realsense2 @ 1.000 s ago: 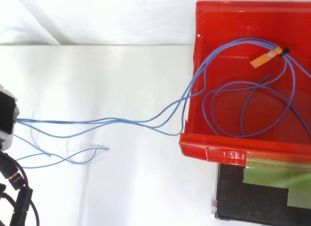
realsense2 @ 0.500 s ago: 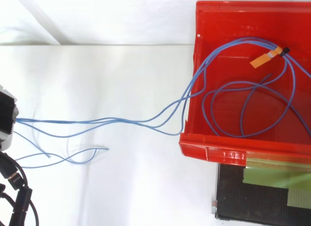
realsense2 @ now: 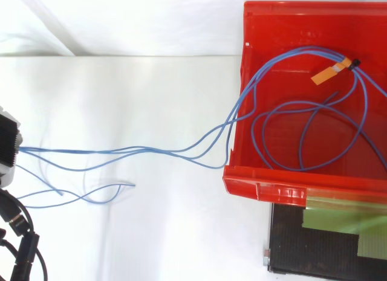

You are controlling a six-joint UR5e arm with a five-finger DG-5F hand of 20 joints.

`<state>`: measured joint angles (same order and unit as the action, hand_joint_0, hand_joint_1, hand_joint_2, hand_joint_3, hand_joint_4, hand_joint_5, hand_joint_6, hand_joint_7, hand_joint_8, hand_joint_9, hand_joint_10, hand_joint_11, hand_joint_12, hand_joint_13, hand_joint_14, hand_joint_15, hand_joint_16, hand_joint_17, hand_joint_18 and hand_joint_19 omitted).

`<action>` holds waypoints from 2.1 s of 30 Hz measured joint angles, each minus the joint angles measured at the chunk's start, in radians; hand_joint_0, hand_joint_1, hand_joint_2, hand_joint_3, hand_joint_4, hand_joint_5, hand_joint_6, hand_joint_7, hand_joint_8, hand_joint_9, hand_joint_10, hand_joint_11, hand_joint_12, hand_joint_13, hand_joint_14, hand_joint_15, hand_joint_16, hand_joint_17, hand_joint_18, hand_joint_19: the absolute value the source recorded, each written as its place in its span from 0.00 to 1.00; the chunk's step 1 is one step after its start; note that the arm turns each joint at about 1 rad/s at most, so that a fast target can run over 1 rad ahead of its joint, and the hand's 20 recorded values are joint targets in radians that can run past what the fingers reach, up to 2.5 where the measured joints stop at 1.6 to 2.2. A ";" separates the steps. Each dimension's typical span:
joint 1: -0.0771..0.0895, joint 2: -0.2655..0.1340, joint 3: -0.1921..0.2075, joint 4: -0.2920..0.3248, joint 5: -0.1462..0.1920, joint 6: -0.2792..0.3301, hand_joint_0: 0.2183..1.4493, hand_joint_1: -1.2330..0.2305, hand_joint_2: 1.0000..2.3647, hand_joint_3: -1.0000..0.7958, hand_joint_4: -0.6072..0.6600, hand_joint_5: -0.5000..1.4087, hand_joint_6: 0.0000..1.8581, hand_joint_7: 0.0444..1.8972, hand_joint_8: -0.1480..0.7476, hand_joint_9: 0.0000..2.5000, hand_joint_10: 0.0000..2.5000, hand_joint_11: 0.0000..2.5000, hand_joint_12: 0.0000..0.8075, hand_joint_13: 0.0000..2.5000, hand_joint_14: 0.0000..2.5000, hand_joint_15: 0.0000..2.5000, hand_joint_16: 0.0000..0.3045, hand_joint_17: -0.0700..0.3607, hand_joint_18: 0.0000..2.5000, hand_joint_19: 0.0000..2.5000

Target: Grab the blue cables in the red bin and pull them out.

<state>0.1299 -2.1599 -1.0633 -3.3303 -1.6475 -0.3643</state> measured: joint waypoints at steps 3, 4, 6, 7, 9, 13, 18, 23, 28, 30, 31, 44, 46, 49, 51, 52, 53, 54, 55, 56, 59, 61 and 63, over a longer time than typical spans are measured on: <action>0.001 0.000 0.000 0.000 0.000 0.000 0.49 0.20 0.00 0.00 0.67 0.73 0.27 0.30 0.49 0.38 0.01 0.29 0.42 0.32 0.01 0.24 0.14 0.38 0.20 0.25; 0.001 0.000 0.000 0.000 0.000 0.000 0.50 0.19 0.00 0.00 0.66 0.73 0.29 0.29 0.48 0.38 0.01 0.29 0.42 0.32 0.01 0.24 0.14 0.38 0.20 0.25; 0.002 0.000 0.000 0.000 0.000 0.000 0.52 0.19 0.00 0.00 0.65 0.73 0.32 0.28 0.48 0.38 0.01 0.29 0.41 0.32 0.01 0.24 0.13 0.37 0.20 0.25; 0.002 0.000 0.000 0.000 0.000 0.000 0.52 0.19 0.00 0.00 0.65 0.73 0.33 0.28 0.48 0.39 0.01 0.29 0.42 0.32 0.01 0.24 0.13 0.37 0.21 0.25; 0.002 0.000 0.000 0.000 0.000 0.001 0.54 0.19 0.00 0.00 0.64 0.72 0.36 0.27 0.48 0.39 0.01 0.29 0.41 0.32 0.01 0.24 0.13 0.37 0.21 0.25; 0.002 0.000 0.000 0.000 0.000 0.010 0.58 0.18 0.00 0.00 0.64 0.72 0.39 0.26 0.48 0.39 0.01 0.30 0.41 0.33 0.01 0.24 0.13 0.37 0.21 0.25; 0.002 0.000 0.000 0.000 0.000 0.033 0.58 0.19 0.00 0.00 0.63 0.72 0.40 0.25 0.48 0.39 0.01 0.30 0.40 0.33 0.01 0.24 0.13 0.37 0.21 0.25; 0.003 0.000 0.000 0.000 0.000 0.047 0.59 0.19 0.00 0.00 0.62 0.72 0.41 0.24 0.47 0.40 0.01 0.29 0.40 0.34 0.01 0.24 0.13 0.37 0.22 0.24; 0.003 0.000 0.000 0.000 0.000 0.050 0.60 0.20 0.00 0.00 0.62 0.71 0.42 0.24 0.47 0.41 0.01 0.30 0.41 0.36 0.01 0.26 0.13 0.37 0.24 0.25; 0.002 0.000 0.000 0.000 -0.001 0.050 0.60 0.20 0.00 0.00 0.62 0.71 0.43 0.23 0.47 0.42 0.01 0.32 0.41 0.39 0.01 0.29 0.13 0.37 0.26 0.26; 0.003 0.000 0.000 0.000 -0.001 0.050 0.60 0.20 0.00 0.00 0.62 0.71 0.43 0.23 0.47 0.42 0.01 0.32 0.41 0.39 0.01 0.29 0.13 0.37 0.27 0.27; 0.002 0.000 0.000 -0.001 0.000 0.051 0.61 0.20 0.00 0.00 0.61 0.70 0.44 0.23 0.47 0.44 0.01 0.36 0.44 0.49 0.01 0.44 0.13 0.37 0.30 0.28; 0.002 0.000 0.000 -0.002 0.000 0.051 0.61 0.20 0.00 0.00 0.61 0.70 0.44 0.23 0.47 0.44 0.01 0.37 0.44 0.50 0.01 0.46 0.13 0.37 0.30 0.28; 0.003 0.000 0.000 -0.002 0.000 0.051 0.61 0.20 0.00 0.00 0.61 0.70 0.44 0.23 0.47 0.48 0.01 0.41 0.43 0.51 0.01 0.49 0.13 0.37 0.30 0.28; 0.003 0.000 0.000 -0.001 0.000 0.051 0.61 0.20 0.00 0.00 0.61 0.70 0.44 0.23 0.46 0.48 0.01 0.44 0.43 0.52 0.01 0.51 0.13 0.37 0.31 0.28; 0.003 0.000 0.000 -0.001 0.000 0.051 0.61 0.20 0.00 0.00 0.61 0.70 0.44 0.23 0.46 0.49 0.01 0.46 0.43 0.52 0.01 0.52 0.13 0.37 0.31 0.29; 0.003 0.000 0.000 -0.001 0.000 0.051 0.61 0.20 0.00 0.00 0.61 0.70 0.44 0.23 0.45 0.49 0.01 0.48 0.43 0.53 0.01 0.52 0.13 0.37 0.31 0.28; 0.003 0.000 0.000 -0.001 0.000 0.050 0.61 0.20 0.00 0.00 0.61 0.70 0.44 0.23 0.45 0.49 0.01 0.49 0.43 0.53 0.01 0.53 0.13 0.37 0.31 0.29; 0.003 0.000 0.000 -0.001 -0.001 0.050 0.61 0.21 0.00 0.00 0.60 0.70 0.44 0.23 0.45 0.49 0.01 0.51 0.42 0.53 0.01 0.53 0.13 0.37 0.31 0.29; 0.003 0.000 0.000 0.000 -0.001 0.050 0.61 0.21 0.00 0.00 0.60 0.70 0.44 0.23 0.45 0.49 0.01 0.53 0.43 0.53 0.01 0.53 0.13 0.37 0.31 0.29; 0.003 0.000 0.000 0.000 0.000 0.049 0.61 0.20 0.00 0.00 0.61 0.70 0.45 0.22 0.45 0.47 0.01 0.60 0.41 0.53 0.01 0.57 0.13 0.37 0.31 0.30; 0.003 0.000 0.000 0.000 0.000 0.049 0.61 0.20 0.00 0.00 0.61 0.70 0.45 0.22 0.45 0.47 0.00 0.64 0.41 0.53 0.00 0.57 0.13 0.36 0.30 0.30; 0.003 0.000 0.000 0.000 0.000 0.049 0.61 0.20 0.00 0.00 0.60 0.70 0.45 0.22 0.45 0.45 0.13 0.63 0.41 0.54 0.00 0.58 0.13 0.37 0.30 0.31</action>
<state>0.1329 -2.1598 -1.0631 -3.3306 -1.6476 -0.3152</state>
